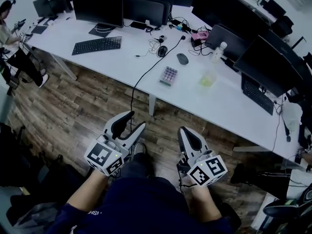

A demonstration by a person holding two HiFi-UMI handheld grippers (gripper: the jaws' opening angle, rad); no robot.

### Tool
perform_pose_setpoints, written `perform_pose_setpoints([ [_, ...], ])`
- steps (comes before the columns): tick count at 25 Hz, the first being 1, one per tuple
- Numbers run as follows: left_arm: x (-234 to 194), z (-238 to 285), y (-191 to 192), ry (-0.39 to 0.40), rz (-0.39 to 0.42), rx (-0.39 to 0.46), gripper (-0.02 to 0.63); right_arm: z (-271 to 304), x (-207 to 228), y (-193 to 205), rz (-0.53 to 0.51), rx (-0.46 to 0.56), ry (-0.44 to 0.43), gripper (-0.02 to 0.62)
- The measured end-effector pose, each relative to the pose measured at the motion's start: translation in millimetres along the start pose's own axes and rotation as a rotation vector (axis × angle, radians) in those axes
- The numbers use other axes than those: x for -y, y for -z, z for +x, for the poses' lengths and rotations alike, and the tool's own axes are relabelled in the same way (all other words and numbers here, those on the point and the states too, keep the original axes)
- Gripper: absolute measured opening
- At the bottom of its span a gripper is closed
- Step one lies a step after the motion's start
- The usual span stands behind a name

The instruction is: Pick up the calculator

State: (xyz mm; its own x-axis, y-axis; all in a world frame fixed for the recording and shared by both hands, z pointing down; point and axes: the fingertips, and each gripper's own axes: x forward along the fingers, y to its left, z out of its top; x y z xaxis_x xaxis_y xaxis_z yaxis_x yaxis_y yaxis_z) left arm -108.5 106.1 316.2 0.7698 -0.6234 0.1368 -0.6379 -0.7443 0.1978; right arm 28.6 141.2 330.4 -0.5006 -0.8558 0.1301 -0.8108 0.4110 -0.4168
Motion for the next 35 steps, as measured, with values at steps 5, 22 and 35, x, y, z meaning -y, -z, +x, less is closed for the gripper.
perform_pose_setpoints([
  [5,-31,16,-3,0.018,-0.015,-0.01,0.216,34,3,-5,-0.001,-0.008,0.007,0.005],
  [22,-105,69,-29,0.1,-0.008,-0.011,0.217,116,25,-36,-0.016,0.013,0.071,0.005],
  [35,-128,92,-39,0.145,-0.005,-0.001,0.217,141,35,-49,-0.023,0.033,0.12,0.005],
])
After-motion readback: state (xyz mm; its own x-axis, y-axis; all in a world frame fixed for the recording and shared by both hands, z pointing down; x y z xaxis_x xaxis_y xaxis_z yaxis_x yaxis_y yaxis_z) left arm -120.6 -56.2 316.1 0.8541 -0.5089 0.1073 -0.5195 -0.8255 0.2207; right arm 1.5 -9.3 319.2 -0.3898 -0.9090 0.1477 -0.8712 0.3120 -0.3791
